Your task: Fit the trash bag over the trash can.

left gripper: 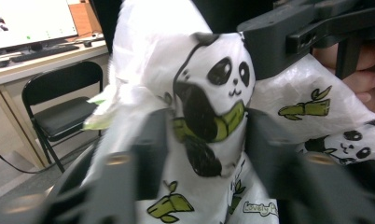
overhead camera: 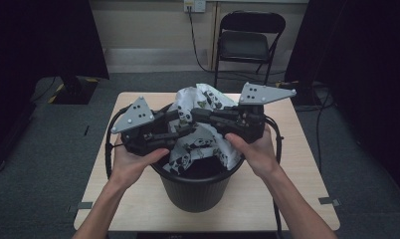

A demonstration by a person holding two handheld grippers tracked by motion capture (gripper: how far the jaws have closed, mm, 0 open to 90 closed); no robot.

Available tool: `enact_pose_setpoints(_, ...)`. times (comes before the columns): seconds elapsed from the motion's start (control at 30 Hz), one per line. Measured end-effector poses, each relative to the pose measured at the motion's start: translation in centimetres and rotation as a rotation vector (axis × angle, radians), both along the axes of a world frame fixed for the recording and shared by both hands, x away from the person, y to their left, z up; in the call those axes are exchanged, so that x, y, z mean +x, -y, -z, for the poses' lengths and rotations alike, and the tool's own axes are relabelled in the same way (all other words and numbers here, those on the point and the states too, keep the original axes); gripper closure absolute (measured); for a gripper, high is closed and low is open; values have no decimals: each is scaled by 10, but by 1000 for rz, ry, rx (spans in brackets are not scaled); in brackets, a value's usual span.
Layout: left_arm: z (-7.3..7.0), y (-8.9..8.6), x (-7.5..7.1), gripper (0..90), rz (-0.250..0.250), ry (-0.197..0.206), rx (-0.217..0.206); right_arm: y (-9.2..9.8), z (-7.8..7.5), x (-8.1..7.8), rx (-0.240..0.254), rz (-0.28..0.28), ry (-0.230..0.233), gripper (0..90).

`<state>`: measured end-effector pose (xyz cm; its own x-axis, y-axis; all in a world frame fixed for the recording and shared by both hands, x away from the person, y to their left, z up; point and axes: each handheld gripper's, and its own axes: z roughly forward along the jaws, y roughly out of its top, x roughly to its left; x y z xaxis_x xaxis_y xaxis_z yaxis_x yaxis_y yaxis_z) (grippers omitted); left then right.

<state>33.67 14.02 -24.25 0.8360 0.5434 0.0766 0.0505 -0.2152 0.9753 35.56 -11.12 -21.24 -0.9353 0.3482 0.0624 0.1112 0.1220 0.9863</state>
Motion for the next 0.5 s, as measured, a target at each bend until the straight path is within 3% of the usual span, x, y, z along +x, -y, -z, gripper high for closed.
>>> enact_pose_setpoints(0.07,1,0,-2,797,-11,9,18,-3,1,-1,-8,-8,-3,831)
enact_pose_setpoints(0.13,3,-2,-1,889,12,-2,16,-3,3,-2,-16,11,-6,740)
enact_pose_setpoints(0.2,5,-5,0,900,13,-14,10,-1,6,-3,-31,45,-3,551)
enact_pose_setpoints(0.27,7,-9,1,900,11,-24,1,5,9,-2,-48,76,-17,440)
enact_pose_setpoints(0.5,17,-20,4,900,-19,-42,-3,37,32,9,-83,178,-39,321)
